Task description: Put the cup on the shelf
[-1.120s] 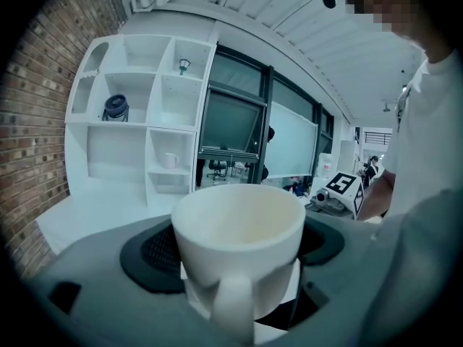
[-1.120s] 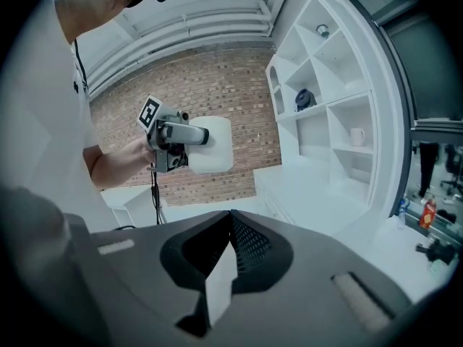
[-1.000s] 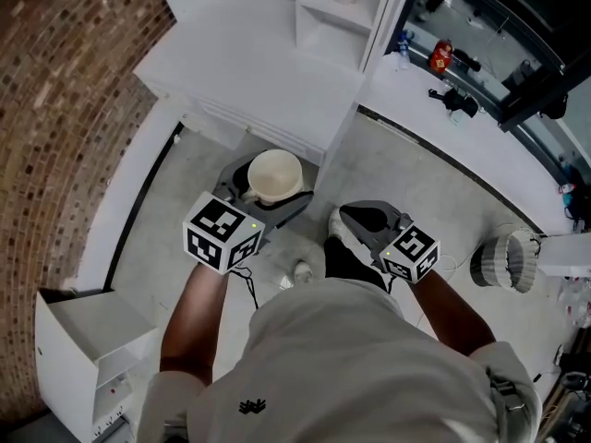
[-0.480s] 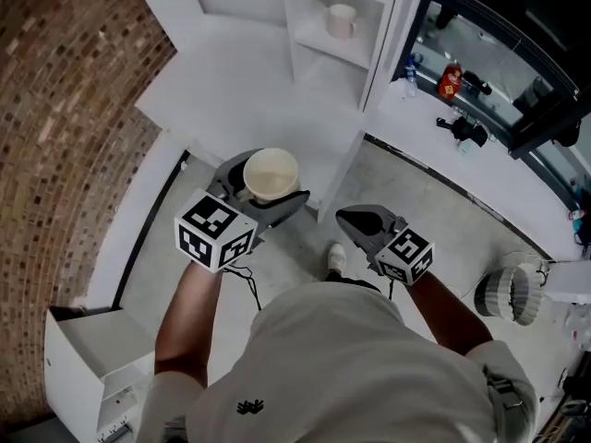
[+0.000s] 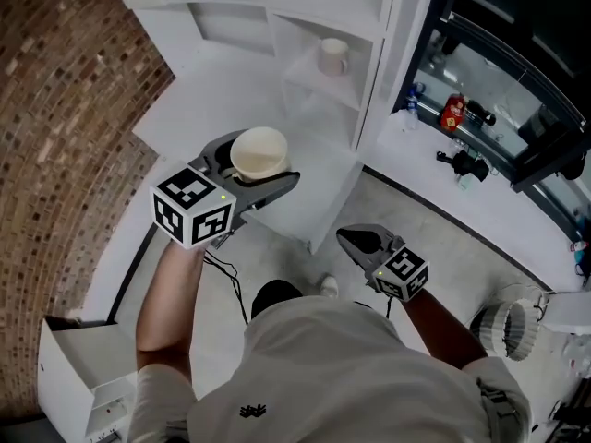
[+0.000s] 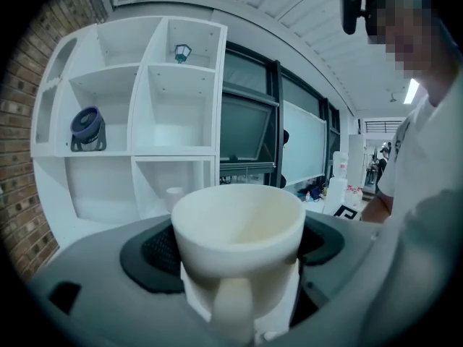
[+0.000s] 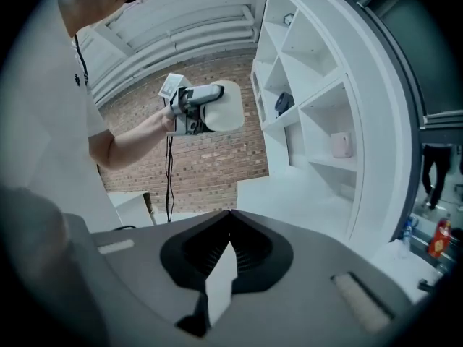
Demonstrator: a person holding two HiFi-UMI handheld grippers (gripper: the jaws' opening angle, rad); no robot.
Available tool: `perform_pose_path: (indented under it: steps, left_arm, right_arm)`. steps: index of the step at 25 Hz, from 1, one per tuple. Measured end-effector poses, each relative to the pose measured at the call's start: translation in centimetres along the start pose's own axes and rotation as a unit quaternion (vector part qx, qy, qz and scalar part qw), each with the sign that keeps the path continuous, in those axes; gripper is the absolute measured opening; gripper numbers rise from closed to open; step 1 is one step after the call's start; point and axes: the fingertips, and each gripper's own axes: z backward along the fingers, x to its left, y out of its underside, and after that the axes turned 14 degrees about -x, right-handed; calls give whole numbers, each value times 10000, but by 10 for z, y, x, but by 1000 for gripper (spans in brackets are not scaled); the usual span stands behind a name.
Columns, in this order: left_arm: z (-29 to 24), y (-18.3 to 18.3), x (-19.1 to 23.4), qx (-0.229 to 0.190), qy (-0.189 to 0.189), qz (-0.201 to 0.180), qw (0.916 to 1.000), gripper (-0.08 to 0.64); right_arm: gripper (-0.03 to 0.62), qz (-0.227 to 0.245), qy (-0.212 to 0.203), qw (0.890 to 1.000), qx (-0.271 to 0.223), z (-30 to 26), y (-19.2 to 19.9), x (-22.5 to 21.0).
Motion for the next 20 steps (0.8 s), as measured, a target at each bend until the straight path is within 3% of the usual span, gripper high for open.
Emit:
perform_pose_path:
  steps: [12,20]
  left_arm:
    - [-84,-106,90,-338,424,-392,9978,433]
    - [-141,-160,140,-393,859,-687,9932,433]
  right_arm:
    - [12,-89,401,9991,-93,-23,-8,-54]
    - [12,-97,1093,9936,-250,-31,-24,-92]
